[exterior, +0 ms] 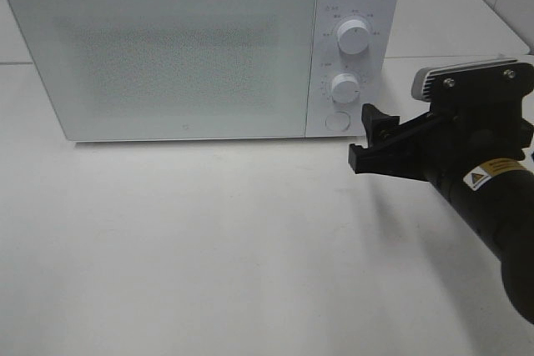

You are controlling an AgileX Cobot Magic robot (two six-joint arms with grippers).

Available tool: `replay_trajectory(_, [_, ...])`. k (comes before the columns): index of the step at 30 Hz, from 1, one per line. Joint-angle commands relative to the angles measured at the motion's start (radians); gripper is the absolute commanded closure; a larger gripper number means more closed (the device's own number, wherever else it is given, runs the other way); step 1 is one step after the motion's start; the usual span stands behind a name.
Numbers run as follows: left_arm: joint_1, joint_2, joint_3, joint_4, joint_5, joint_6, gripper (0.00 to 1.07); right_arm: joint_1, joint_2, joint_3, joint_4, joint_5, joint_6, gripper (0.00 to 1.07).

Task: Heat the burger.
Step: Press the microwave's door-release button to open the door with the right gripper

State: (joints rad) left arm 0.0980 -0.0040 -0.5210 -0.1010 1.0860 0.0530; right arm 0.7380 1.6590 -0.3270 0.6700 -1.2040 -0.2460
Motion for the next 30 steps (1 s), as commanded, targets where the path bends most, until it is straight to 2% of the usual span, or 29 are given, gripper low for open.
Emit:
replay_trajectory(1, [0.003, -0.007, 0.003, -0.001, -0.013, -0.005, 0.07, 0.028, 0.027, -0.029, 0.030, -0.110, 0.007, 0.32])
replay_trajectory(8, [0.003, -0.007, 0.003, -0.001, -0.013, -0.005, 0.07, 0.083, 0.099, -0.090, 0.098, -0.093, -0.002, 0.32])
replay_trajectory(17, [0.003, -0.007, 0.003, -0.001, -0.013, -0.005, 0.07, 0.083, 0.132, -0.117, 0.110, -0.049, 0.035, 0.32])
replay_trajectory(23, [0.003, -0.007, 0.003, -0.001, -0.013, -0.005, 0.07, 0.083, 0.132, -0.117, 0.110, -0.049, 0.302, 0.35])
replay_trajectory(25, [0.003, -0.007, 0.003, -0.001, -0.013, -0.005, 0.07, 0.083, 0.132, -0.117, 0.110, -0.026, 0.491, 0.38])
replay_trajectory(26, [0.003, -0.007, 0.003, -0.001, -0.013, -0.005, 0.07, 0.083, 0.132, -0.117, 0.110, -0.026, 0.491, 0.38])
replay_trajectory(27, [0.003, -0.007, 0.003, -0.001, -0.013, -0.005, 0.07, 0.083, 0.132, -0.117, 0.110, -0.007, 0.627, 0.41])
replay_trajectory(28, [0.003, -0.007, 0.003, -0.001, -0.013, -0.005, 0.07, 0.083, 0.132, -0.117, 0.110, -0.007, 0.627, 0.41])
replay_trajectory(30, [0.003, -0.007, 0.003, -0.001, -0.013, -0.005, 0.07, 0.083, 0.132, -0.117, 0.110, 0.020, 0.815, 0.46])
